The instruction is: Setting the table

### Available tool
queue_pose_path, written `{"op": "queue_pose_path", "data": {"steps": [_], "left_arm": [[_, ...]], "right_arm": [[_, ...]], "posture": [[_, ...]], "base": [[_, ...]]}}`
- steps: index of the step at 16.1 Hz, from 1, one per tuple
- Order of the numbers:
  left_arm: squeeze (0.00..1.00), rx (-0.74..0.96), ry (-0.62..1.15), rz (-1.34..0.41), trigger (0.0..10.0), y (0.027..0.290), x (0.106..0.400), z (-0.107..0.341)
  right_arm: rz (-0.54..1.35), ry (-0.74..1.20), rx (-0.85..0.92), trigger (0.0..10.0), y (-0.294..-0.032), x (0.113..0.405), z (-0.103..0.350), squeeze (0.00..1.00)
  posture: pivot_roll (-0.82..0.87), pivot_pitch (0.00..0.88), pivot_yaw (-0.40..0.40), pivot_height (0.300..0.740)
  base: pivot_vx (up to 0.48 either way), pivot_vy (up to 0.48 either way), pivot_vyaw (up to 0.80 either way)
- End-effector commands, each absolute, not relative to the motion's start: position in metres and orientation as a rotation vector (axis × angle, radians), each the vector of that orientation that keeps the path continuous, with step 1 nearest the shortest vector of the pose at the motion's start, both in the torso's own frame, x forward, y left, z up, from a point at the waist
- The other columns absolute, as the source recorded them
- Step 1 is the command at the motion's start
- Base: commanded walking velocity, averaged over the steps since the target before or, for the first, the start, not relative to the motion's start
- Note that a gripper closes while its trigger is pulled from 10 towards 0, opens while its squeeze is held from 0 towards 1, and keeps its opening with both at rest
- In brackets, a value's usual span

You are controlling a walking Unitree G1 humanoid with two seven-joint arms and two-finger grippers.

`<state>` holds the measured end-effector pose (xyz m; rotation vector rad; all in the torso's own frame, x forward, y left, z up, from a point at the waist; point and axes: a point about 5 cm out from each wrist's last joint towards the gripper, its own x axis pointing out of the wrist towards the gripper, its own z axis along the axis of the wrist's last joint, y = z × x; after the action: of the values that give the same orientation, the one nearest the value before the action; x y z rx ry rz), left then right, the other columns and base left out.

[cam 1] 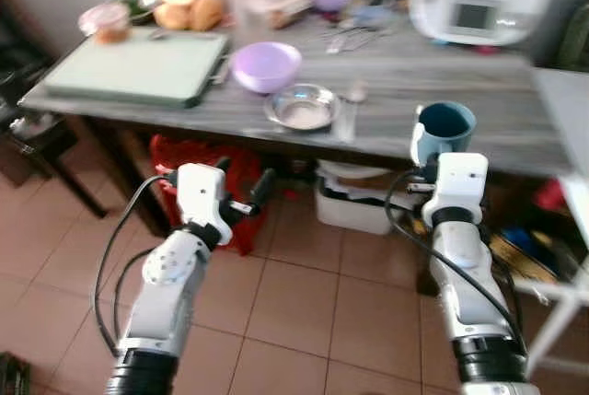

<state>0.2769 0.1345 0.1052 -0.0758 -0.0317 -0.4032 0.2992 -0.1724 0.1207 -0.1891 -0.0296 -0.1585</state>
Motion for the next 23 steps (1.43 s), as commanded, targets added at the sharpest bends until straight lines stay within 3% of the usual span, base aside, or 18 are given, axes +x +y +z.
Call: {"op": "queue_pose_path", "data": {"steps": [1, 8, 15, 19, 23], "left_arm": [[0.00, -0.080, -0.057, -0.425, 10.0, 0.127, 0.279, 0.112], [0.00, -0.084, -0.071, -0.421, 10.0, 0.128, 0.280, 0.115], [0.00, -0.088, -0.082, -0.403, 10.0, 0.131, 0.279, 0.117], [0.00, -0.085, -0.077, -0.411, 10.0, 0.132, 0.276, 0.117], [0.00, -0.072, -0.071, -0.418, 10.0, 0.136, 0.271, 0.118]], "right_arm": [[-0.181, -0.070, -0.210, 10.0, -0.181, 0.297, 0.129, 0.00], [-0.157, -0.100, -0.236, 10.0, -0.177, 0.297, 0.132, 0.00], [-0.167, -0.160, -0.257, 10.0, -0.179, 0.299, 0.143, 0.00], [-0.206, -0.162, -0.247, 10.0, -0.197, 0.311, 0.151, 0.00], [-0.177, -0.160, -0.226, 10.0, -0.204, 0.326, 0.158, 0.00]], "posture": [[-0.02, 0.000, 0.049, 0.740], [-0.02, 0.000, 0.051, 0.740], [-0.02, 0.000, 0.048, 0.740], [-0.01, 0.000, 0.052, 0.740], [0.01, 0.004, 0.063, 0.740]], "base": [[0.480, 0.000, 0.00], [0.384, 0.000, 0.00], [0.000, 0.000, 0.00], [0.000, 0.000, 0.58], [0.000, 0.000, 0.00]]}}
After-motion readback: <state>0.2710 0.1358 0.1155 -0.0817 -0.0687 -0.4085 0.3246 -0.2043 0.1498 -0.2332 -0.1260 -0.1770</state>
